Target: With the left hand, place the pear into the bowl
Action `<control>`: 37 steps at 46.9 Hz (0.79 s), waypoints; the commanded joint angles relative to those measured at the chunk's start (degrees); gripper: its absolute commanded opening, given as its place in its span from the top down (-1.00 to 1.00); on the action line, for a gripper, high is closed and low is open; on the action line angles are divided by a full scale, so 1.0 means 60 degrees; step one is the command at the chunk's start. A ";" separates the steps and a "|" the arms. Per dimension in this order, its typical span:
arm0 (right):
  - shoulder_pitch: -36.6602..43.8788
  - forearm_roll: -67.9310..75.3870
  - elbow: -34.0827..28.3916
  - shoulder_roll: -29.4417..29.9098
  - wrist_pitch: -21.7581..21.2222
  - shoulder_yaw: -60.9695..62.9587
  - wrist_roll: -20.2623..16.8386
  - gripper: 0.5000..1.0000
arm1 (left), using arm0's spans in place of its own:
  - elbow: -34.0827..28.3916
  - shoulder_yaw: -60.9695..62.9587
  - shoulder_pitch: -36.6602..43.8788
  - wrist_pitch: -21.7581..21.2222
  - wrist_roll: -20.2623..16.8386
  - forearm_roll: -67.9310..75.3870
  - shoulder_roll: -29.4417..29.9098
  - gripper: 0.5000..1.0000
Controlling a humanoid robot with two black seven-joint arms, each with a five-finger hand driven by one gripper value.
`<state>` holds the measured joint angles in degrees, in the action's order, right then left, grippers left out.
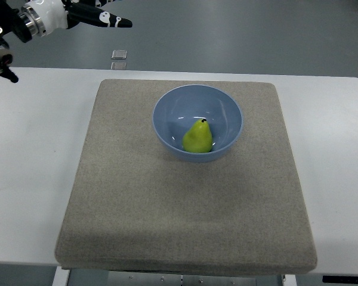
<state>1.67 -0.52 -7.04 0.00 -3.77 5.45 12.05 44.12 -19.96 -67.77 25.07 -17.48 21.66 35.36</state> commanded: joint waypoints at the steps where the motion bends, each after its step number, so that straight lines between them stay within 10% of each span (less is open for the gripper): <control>1: 0.0000 -0.0001 0.0002 0.0000 -0.0001 0.0000 -0.0001 -0.70 | -0.0015 -0.0028 0.0453 0.0538 0.0583 -0.1394 0.0215 -0.99; 13: 0.0000 -0.0001 0.0002 0.0000 -0.0001 0.0000 -0.0001 -0.70 | -0.0483 -0.0042 0.1318 0.0831 0.2225 -0.5073 0.0083 -0.99; 37: 0.0000 0.0028 -0.0013 0.0000 -0.0074 0.0000 -0.0001 -0.70 | -0.0527 -0.0072 0.2168 0.1110 0.2504 -0.5954 -0.0503 -0.99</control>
<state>1.66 -0.52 -7.03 0.00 -3.78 5.45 12.04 41.04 -20.36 -54.79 31.72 -2.46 -14.07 32.22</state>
